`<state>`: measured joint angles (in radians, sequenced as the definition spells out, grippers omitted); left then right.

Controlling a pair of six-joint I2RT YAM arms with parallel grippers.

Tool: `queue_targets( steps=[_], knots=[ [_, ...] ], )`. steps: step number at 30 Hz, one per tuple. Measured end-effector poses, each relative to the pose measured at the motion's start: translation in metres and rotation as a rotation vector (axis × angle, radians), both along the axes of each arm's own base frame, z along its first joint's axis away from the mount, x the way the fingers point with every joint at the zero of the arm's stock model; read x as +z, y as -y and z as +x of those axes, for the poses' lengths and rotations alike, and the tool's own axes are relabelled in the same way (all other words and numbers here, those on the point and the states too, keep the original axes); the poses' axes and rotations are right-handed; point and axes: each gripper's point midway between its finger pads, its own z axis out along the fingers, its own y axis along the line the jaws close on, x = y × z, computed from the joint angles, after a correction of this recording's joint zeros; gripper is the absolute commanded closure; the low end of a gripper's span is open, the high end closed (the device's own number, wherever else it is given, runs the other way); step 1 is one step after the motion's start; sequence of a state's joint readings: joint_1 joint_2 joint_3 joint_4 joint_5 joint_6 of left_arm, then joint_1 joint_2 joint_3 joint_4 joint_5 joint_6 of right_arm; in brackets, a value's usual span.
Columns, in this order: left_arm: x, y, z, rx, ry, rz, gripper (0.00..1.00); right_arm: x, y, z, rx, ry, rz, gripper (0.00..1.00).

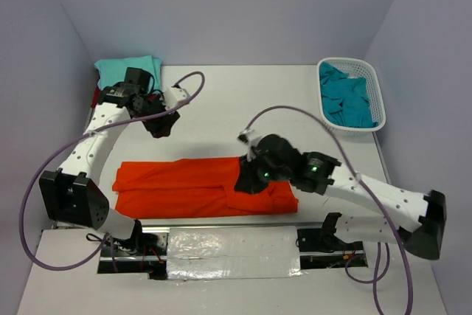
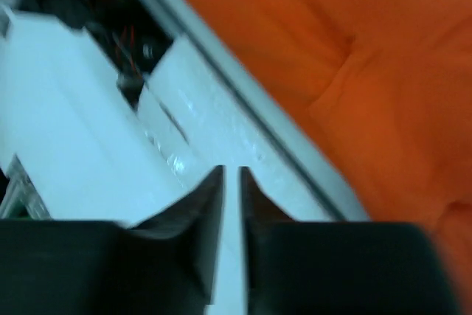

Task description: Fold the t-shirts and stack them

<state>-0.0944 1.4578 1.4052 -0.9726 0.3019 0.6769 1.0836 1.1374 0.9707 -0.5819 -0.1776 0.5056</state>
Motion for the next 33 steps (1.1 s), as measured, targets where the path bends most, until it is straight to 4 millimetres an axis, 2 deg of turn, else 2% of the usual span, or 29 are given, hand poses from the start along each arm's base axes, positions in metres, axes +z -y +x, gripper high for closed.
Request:
queue_targets(
  steps=[1,2,3,4,5,6,8,9,11,12,13,14,15,16,18,19,21,24,27,29,30,31,32,33],
  knots=[
    [0.001,0.014,0.000,-0.037,0.000,-0.016,0.54,0.008,0.005,0.012,-0.043,0.016,0.036,0.95],
    [0.001,0.026,-0.001,-0.063,-0.005,-0.031,0.58,0.011,0.013,0.029,-0.111,0.027,0.057,1.00],
    [-0.001,0.037,-0.002,-0.083,-0.016,-0.043,0.59,0.008,0.023,0.048,-0.188,0.025,0.070,1.00],
    [-0.003,0.044,-0.004,-0.099,-0.024,-0.051,0.62,-0.005,0.033,0.064,-0.257,0.010,0.053,1.00],
    [-0.006,0.051,-0.005,-0.110,-0.038,-0.063,0.64,-0.030,0.046,0.079,-0.330,-0.015,0.004,1.00],
    [-0.007,0.054,-0.006,-0.109,-0.046,-0.071,0.65,-0.053,0.056,0.085,-0.375,-0.047,-0.046,1.00],
    [-0.007,0.053,-0.003,-0.083,-0.043,-0.068,0.66,-0.111,0.072,0.074,-0.407,-0.164,-0.193,1.00],
    [-0.008,0.050,-0.001,-0.068,-0.037,-0.061,0.62,-0.134,0.081,0.064,-0.417,-0.224,-0.260,1.00],
    [-0.013,0.039,0.005,-0.009,-0.032,-0.040,0.58,-0.160,0.095,0.047,-0.445,-0.304,-0.340,0.98],
    [-0.017,0.030,0.007,0.030,-0.038,-0.032,0.53,-0.164,0.101,0.043,-0.464,-0.323,-0.354,0.95],
    [-0.021,0.017,0.009,0.078,-0.043,-0.025,0.40,-0.162,0.103,0.044,-0.485,-0.331,-0.347,0.86],
    [-0.024,0.002,0.011,0.130,-0.050,-0.023,0.34,-0.157,0.103,0.050,-0.509,-0.324,-0.324,0.81],
    [-0.027,-0.020,0.014,0.211,-0.055,-0.020,0.24,-0.149,0.104,0.061,-0.544,-0.309,-0.295,0.73],
    [-0.029,-0.042,0.018,0.279,-0.052,-0.010,0.21,-0.139,0.105,0.073,-0.574,-0.293,-0.268,0.54],
    [-0.034,-0.089,0.023,0.426,-0.044,0.011,0.14,-0.115,0.108,0.105,-0.644,-0.242,-0.214,0.37],
    [-0.040,-0.109,0.022,0.485,-0.048,0.027,0.13,-0.104,0.111,0.121,-0.672,-0.213,-0.188,0.22],
    [-0.055,-0.136,0.014,0.565,-0.081,0.040,0.10,-0.087,0.118,0.146,-0.724,-0.164,-0.161,0.14],
    [-0.085,-0.153,0.000,0.623,-0.171,0.024,0.07,-0.086,0.134,0.170,-0.787,-0.156,-0.156,0.15],
    [-0.118,-0.160,-0.010,0.652,-0.257,-0.003,0.05,-0.117,0.153,0.183,-0.833,-0.225,-0.218,0.21],
    [-0.139,-0.158,-0.017,0.653,-0.304,-0.014,0.07,-0.141,0.163,0.184,-0.848,-0.284,-0.270,0.25],
    [-0.147,-0.156,-0.021,0.650,-0.324,-0.015,0.16,-0.152,0.166,0.183,-0.848,-0.313,-0.291,0.34],
    [-0.153,-0.155,-0.025,0.642,-0.333,-0.012,0.38,-0.160,0.168,0.182,-0.845,-0.334,-0.308,0.40],
    [-0.159,-0.153,-0.030,0.643,-0.351,-0.013,0.48,-0.159,0.168,0.186,-0.849,-0.333,-0.294,0.47],
    [-0.163,-0.152,-0.033,0.632,-0.361,-0.009,0.57,-0.161,0.170,0.192,-0.857,-0.329,-0.284,0.65]
  ],
)
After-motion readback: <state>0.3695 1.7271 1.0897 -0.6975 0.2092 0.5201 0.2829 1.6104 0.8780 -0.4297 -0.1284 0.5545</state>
